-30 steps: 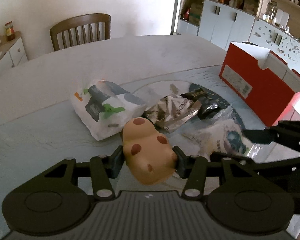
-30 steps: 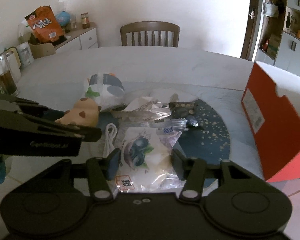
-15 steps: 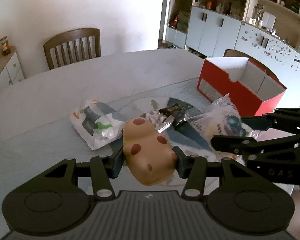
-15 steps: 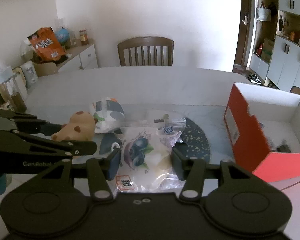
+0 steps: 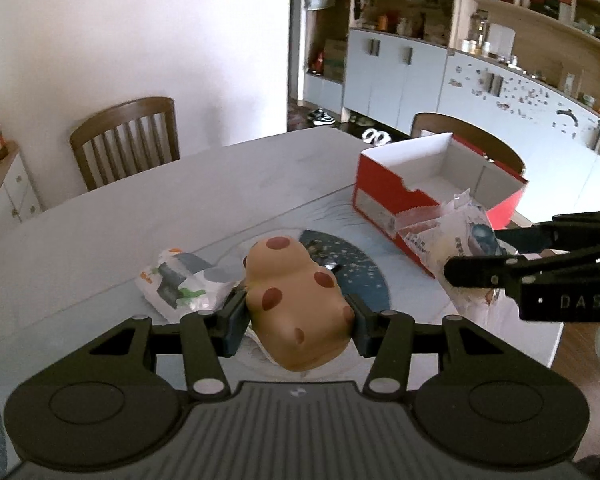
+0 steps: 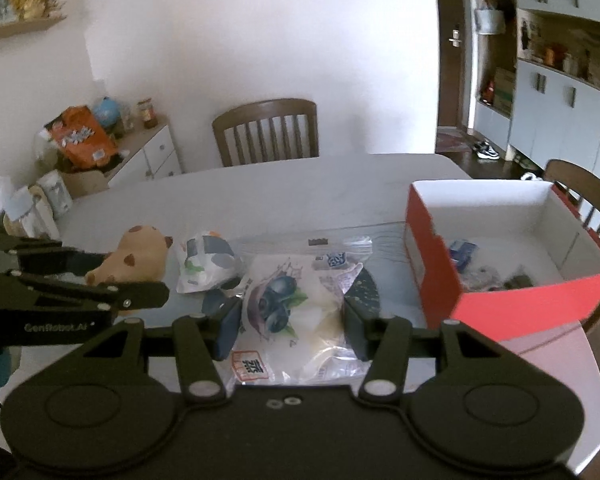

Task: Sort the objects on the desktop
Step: 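Carry the spotted toy and blueberry bag with both tools over the red shoebox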

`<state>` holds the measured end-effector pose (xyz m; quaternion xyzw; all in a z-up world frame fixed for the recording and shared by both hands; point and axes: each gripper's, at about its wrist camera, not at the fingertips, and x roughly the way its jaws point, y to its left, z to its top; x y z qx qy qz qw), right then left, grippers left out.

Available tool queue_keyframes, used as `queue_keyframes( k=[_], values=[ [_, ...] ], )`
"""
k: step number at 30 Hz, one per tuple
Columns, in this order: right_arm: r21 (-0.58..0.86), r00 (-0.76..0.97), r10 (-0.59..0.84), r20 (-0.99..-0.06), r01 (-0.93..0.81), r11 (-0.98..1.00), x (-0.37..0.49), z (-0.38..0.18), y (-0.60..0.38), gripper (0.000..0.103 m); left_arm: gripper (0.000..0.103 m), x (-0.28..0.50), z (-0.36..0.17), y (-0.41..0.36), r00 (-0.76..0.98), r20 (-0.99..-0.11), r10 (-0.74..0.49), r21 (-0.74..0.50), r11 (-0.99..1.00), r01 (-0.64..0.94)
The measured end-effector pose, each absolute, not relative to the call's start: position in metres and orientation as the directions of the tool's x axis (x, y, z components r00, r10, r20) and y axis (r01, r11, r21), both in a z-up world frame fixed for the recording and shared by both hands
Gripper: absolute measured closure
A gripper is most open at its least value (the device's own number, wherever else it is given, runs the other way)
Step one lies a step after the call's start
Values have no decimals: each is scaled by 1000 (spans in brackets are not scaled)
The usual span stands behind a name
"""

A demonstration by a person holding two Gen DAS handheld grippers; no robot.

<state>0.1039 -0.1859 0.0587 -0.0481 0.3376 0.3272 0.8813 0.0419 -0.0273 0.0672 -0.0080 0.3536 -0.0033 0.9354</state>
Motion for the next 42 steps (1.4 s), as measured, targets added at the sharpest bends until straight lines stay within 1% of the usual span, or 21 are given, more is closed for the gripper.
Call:
queue_keyframes(
  k=[6, 10, 17, 28, 42],
  values=[
    [158, 584, 535, -610, -572, 805, 98, 69, -208, 50, 53, 37, 81, -40, 758, -651, -30, -14, 1000, 28],
    [176, 610, 536, -583, -550, 817, 97, 77, -225, 50, 53, 38, 91, -49, 767, -641, -34, 3, 999, 47],
    [196, 620, 542, -567, -538, 820, 113, 80, -250, 50, 53, 54, 95, -70, 772, -635, -37, -11, 999, 38],
    [199, 599, 558, -574, -559, 805, 168, 83, -293, 51, 53, 95, 92, -116, 758, -652, -20, -21, 1000, 7],
    [185, 592, 569, -571, -583, 791, 253, 81, -343, 51, 53, 161, 83, -180, 746, -666, 17, 3, 1000, -20]
  ],
)
